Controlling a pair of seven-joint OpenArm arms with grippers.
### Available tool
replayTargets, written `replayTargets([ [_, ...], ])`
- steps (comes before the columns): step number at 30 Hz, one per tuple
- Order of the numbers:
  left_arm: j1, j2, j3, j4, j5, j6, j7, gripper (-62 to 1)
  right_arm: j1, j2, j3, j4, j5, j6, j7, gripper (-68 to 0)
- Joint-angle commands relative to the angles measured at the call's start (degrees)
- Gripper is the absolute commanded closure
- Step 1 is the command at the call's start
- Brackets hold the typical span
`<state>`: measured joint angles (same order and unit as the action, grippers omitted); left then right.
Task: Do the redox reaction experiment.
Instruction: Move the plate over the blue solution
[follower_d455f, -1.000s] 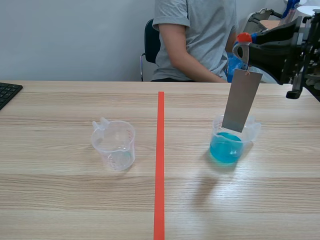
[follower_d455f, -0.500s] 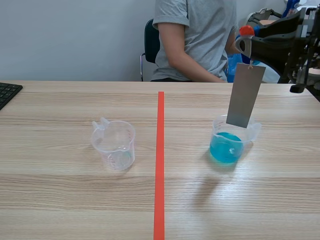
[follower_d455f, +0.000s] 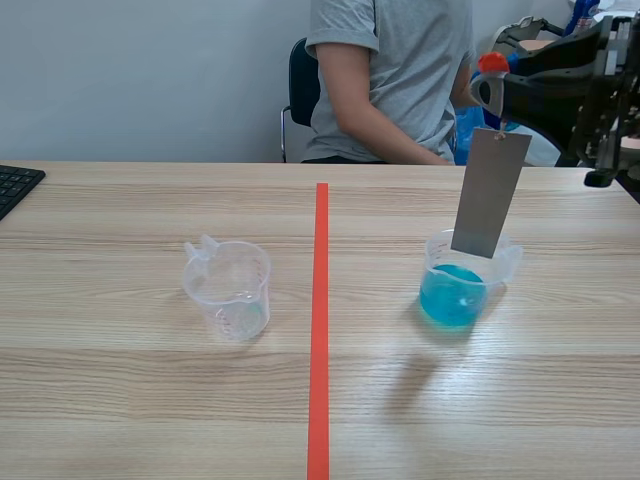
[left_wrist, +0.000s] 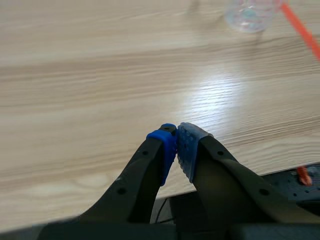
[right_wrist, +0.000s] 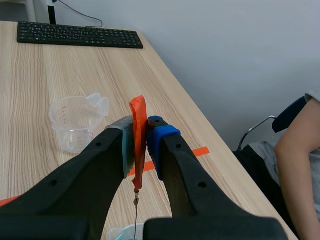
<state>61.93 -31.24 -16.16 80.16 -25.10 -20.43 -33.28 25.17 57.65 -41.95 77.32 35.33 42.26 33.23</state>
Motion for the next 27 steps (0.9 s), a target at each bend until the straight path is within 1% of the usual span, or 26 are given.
replayTargets([
  [1, -0.4, -3.0, -0.6, 1.3, -0.4, -1.9, -0.8, -4.2, 1.7, 1.1, 1.6, 1.2, 1.1, -0.2, 1.4, -1.3],
  [6, -5.1, -12.6, -0.6, 2.6, -0.4, -9.1, 0.2, -4.3, 1.7, 1.1, 1.6, 1.2, 1.1, -0.2, 2.1, -1.3],
  [9, -9.9, -18.1, 0.7, 3.0, -0.4, -12.4, 0.4, -4.2, 1.7, 1.1, 1.6, 1.2, 1.1, -0.2, 2.1, -1.3],
  [11, -14.2, -21.2, 3.4, 3.4, -0.4, -12.8, 2.1, -4.2, 1.7, 1.1, 1.6, 1.2, 1.1, -0.2, 2.2, -1.3],
  [13, -19.8, -23.6, 7.7, 3.9, -0.4, -12.8, 4.4, -4.2, 1.7, 1.1, 1.6, 1.2, 1.1, -0.2, 2.3, -1.3],
  [15, -25.7, -24.9, 12.4, 3.9, -0.4, -12.8, 5.6, -4.2, 1.7, 1.2, 1.6, 1.2, 1.1, -0.2, 2.3, -1.3],
  [19, -38.5, -24.3, 22.5, 3.9, -0.4, -12.3, 8.6, -4.2, 1.7, 1.2, 1.6, 1.2, 1.1, -0.2, 2.3, -1.3],
  [21, -44.9, -22.8, 27.9, 3.9, -0.3, -12.2, 12.2, -4.2, 1.7, 1.2, 1.6, 1.2, 1.1, -0.2, 2.3, -1.3],
  [24, -53.4, -19.4, 35.0, 3.7, -0.3, -10.5, 17.2, -4.2, 1.7, 1.2, 1.6, 1.2, 1.1, -0.2, 2.3, -1.3],
  [27, -60.9, -14.8, 40.6, 2.6, 0.9, -9.2, 20.2, -4.2, 1.7, 1.2, 1.6, 1.2, 1.1, -0.2, 2.3, -1.3],
])
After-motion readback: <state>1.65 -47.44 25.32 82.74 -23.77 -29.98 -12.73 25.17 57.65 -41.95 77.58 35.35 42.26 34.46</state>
